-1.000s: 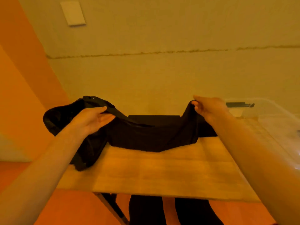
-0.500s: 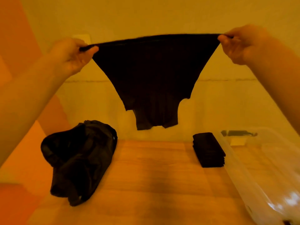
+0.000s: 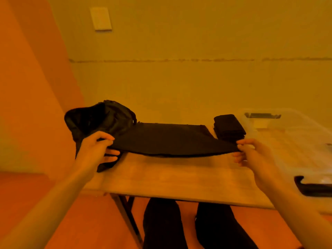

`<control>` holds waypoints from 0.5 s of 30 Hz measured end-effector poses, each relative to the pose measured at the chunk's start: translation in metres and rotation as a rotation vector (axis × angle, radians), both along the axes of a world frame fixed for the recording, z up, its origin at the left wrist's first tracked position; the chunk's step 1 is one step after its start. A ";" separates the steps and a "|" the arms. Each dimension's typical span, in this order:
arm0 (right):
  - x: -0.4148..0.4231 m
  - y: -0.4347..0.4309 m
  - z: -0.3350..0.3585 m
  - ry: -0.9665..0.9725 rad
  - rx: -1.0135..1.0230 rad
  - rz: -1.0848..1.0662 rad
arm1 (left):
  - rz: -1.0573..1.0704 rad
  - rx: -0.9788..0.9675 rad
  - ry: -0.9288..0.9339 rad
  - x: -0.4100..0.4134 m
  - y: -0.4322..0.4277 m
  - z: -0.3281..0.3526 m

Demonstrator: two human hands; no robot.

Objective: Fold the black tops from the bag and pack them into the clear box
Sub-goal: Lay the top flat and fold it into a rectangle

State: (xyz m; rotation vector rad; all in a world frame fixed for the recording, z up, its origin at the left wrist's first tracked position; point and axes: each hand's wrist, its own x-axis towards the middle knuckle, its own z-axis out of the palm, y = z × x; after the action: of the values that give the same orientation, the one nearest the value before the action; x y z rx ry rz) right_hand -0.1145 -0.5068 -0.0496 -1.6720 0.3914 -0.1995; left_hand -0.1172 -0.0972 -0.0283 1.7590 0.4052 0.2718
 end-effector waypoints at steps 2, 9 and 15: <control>-0.023 -0.004 -0.038 0.063 -0.014 0.025 | 0.003 0.000 0.054 -0.027 -0.001 -0.040; -0.093 -0.012 -0.101 0.167 -0.125 0.090 | 0.064 -0.035 0.141 -0.093 -0.012 -0.119; -0.121 -0.025 -0.128 0.128 -0.582 0.199 | 0.022 0.231 0.194 -0.125 -0.026 -0.154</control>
State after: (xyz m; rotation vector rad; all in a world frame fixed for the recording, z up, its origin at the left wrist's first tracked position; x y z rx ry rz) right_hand -0.2353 -0.5314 -0.1774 -2.2923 0.2714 -0.0588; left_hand -0.2422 -0.1235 -0.1825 2.0172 0.5503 0.1679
